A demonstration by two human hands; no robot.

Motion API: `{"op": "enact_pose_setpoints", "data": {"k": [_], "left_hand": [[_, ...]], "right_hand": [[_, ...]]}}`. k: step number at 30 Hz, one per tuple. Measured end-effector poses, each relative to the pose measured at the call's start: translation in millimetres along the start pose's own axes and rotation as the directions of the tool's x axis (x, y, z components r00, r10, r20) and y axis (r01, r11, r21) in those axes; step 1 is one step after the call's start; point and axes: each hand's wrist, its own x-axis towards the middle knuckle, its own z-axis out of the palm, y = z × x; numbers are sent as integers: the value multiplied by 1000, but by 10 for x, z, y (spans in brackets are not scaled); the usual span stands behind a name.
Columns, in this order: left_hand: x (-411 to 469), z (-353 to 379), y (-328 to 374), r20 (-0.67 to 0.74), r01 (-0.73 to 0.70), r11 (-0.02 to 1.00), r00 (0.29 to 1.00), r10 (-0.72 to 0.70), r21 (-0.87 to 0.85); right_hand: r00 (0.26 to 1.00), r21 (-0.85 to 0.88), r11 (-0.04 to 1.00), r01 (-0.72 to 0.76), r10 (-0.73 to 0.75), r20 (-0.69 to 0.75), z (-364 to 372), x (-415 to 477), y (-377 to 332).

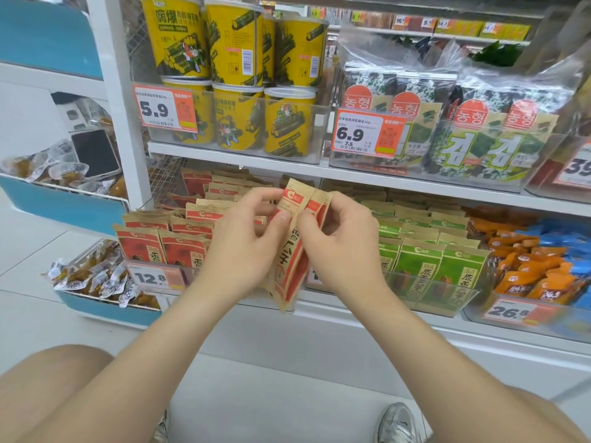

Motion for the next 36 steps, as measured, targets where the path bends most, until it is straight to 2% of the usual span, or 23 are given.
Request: {"op": "enact_pose_setpoints", "data": {"k": [3,7,11,13,23,28,30,32,34,36], "left_hand": [[-18,-13,41,72,-47,999,996,48,-19],[-54,-62,89,141,-106,994,984,107,-16],[-114,-5,109,108,-185,983,977,184,2],[-127,24,107,93,-162,986,982,164,-24],[-120,12,75,117,-86,969,986,116,-233],[-111,-6,76,134,-107,928,977,164,-356],[-105,-1,73,133,-104,925,978,162,-365],[-96,-3,73,133,-87,916,980,150,-391],[-85,0,74,157,-57,909,979,133,-414],[-100,22,78,191,-30,910,974,119,-414]], "right_hand": [[986,-41,988,151,-154,-63,-22,-52,-27],[954,-86,959,271,-280,-111,-74,-57,-33],[910,-157,909,385,-403,-98,-73,-98,-37],[891,-181,885,429,-448,-79,-59,-118,-29],[897,-172,891,420,-436,-67,-73,-87,4],[892,-167,876,453,-445,82,-86,-46,54],[922,-56,921,386,-383,63,-88,-35,32],[978,197,964,180,-196,64,-88,-26,-21],[993,468,883,-45,-12,117,-103,-32,-62],[984,586,793,-163,89,154,-109,-33,-69]]}}
